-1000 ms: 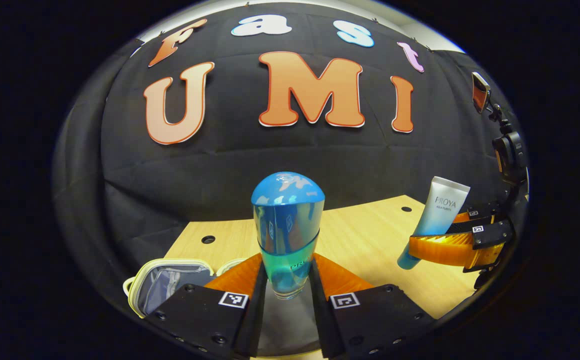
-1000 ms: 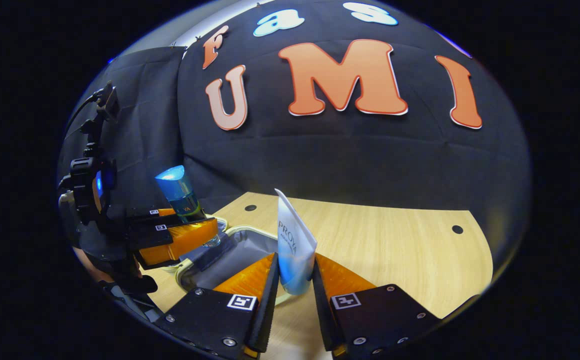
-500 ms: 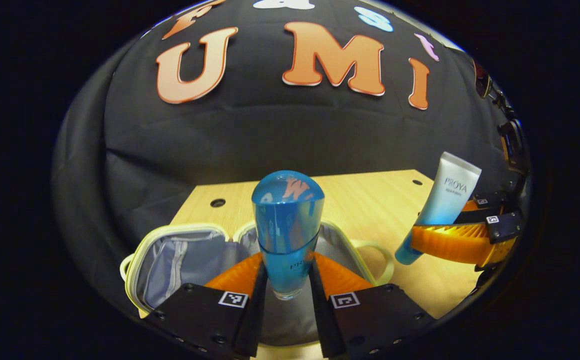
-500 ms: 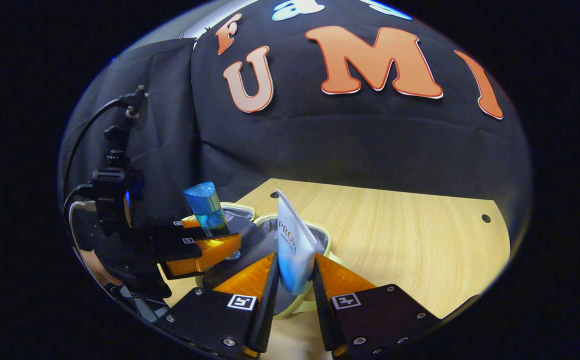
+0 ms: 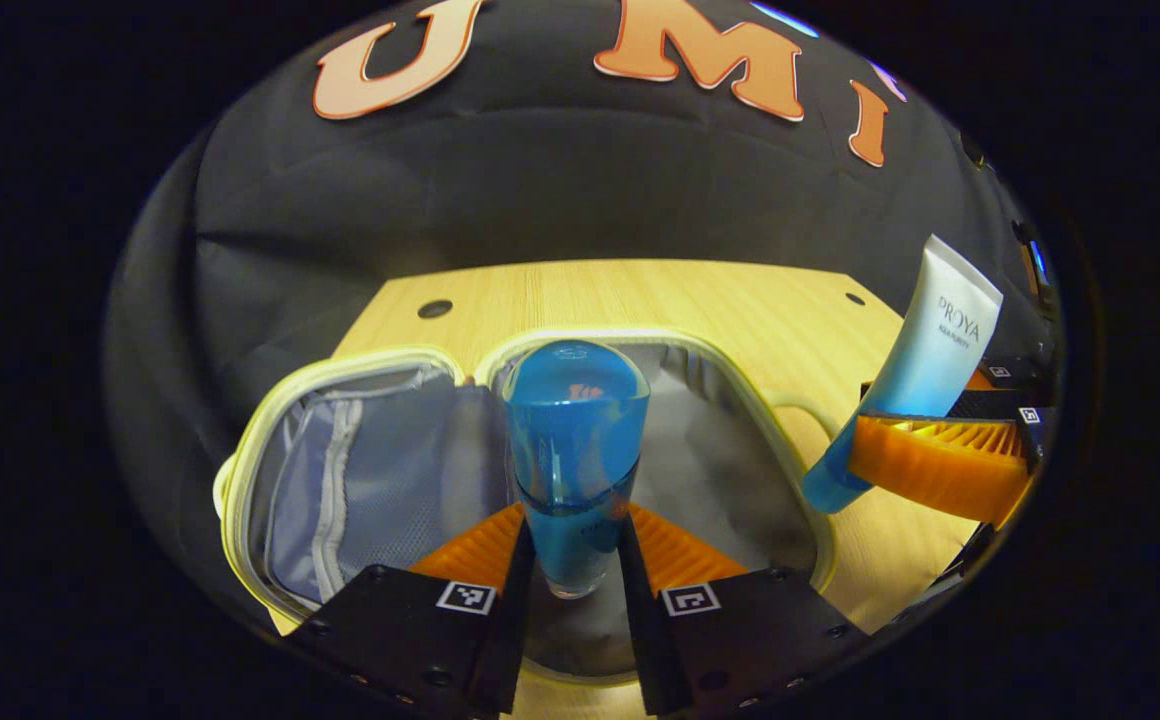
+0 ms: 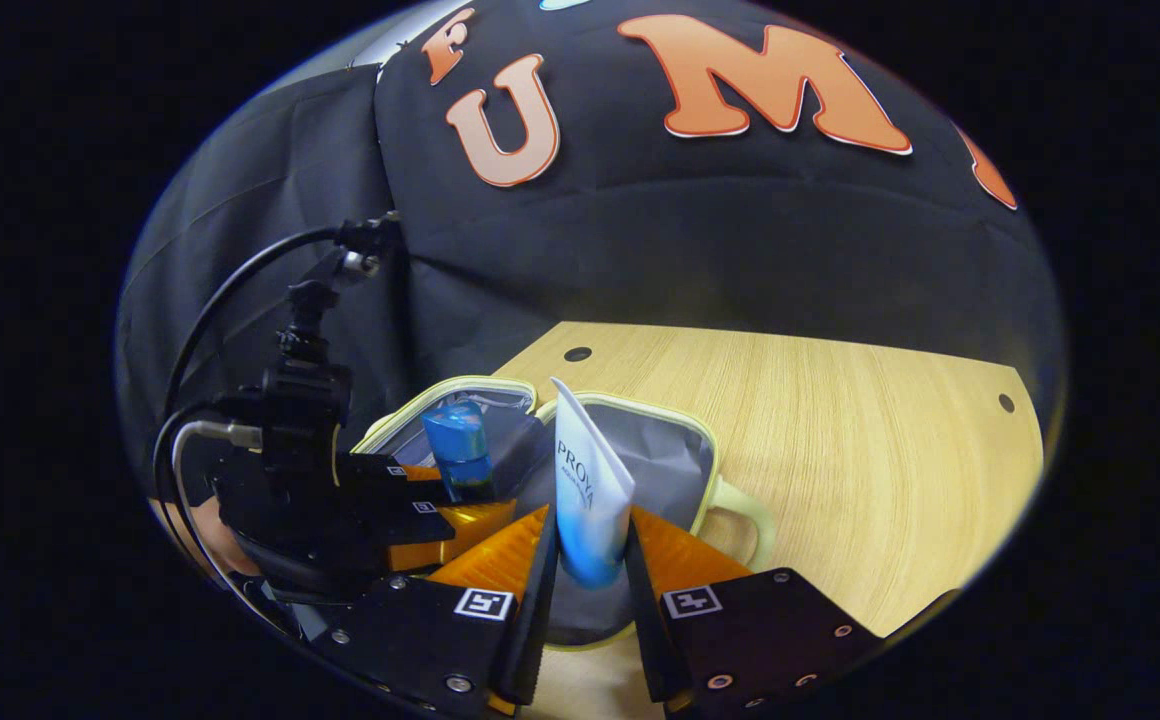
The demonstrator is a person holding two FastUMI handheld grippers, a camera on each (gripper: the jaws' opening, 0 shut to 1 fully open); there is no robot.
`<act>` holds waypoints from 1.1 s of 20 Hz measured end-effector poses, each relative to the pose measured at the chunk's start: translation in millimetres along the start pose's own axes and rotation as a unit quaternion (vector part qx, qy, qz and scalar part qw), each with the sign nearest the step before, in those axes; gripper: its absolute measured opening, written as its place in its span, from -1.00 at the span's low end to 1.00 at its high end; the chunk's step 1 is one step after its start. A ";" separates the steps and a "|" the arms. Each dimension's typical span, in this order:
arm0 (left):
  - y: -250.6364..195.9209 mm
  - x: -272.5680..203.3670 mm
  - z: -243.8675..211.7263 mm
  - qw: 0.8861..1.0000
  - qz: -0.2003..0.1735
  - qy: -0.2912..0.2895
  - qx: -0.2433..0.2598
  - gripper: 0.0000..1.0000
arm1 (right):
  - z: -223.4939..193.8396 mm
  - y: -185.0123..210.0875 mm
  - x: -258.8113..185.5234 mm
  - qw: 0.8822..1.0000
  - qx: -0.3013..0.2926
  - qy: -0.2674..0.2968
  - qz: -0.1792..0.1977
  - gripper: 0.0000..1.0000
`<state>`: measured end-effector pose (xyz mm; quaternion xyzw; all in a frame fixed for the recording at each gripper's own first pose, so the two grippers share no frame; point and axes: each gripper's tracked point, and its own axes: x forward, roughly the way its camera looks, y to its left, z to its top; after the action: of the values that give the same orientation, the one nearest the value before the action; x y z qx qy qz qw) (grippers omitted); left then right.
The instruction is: First open the suitcase, pack the skin care products into it, and then close the suitcase.
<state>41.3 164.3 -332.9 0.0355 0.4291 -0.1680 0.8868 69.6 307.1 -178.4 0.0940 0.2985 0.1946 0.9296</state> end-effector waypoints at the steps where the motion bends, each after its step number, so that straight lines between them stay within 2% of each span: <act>1: 0.6 3.0 -4.6 1.000 0.000 0.011 0.002 -0.09 | -4.3 3.0 1.8 1.000 0.001 0.006 0.003 -0.19; 8: -6.4 22.0 -35.4 0.996 -0.019 0.091 -0.011 -0.09 | -25.4 8.3 18.2 0.999 0.014 0.041 0.009 -0.19; 13: -6.0 41.5 -41.3 0.992 -0.005 0.123 -0.012 -0.09 | -32.4 0.6 30.0 0.998 0.032 0.054 0.000 -0.19; 18: 0.7 54.7 -43.7 0.991 0.017 0.125 -0.038 -0.10 | -49.7 -3.6 50.9 0.994 0.055 0.091 -0.005 -0.18; 22: -1.2 48.5 -35.9 0.992 0.018 0.112 -0.046 -0.06 | -55.4 -9.3 59.5 0.990 0.083 0.111 -0.012 -0.18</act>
<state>41.9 157.6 -392.9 0.0204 0.5322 -0.1273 0.8368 84.0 326.8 -256.5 0.1452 0.4159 0.1671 0.8820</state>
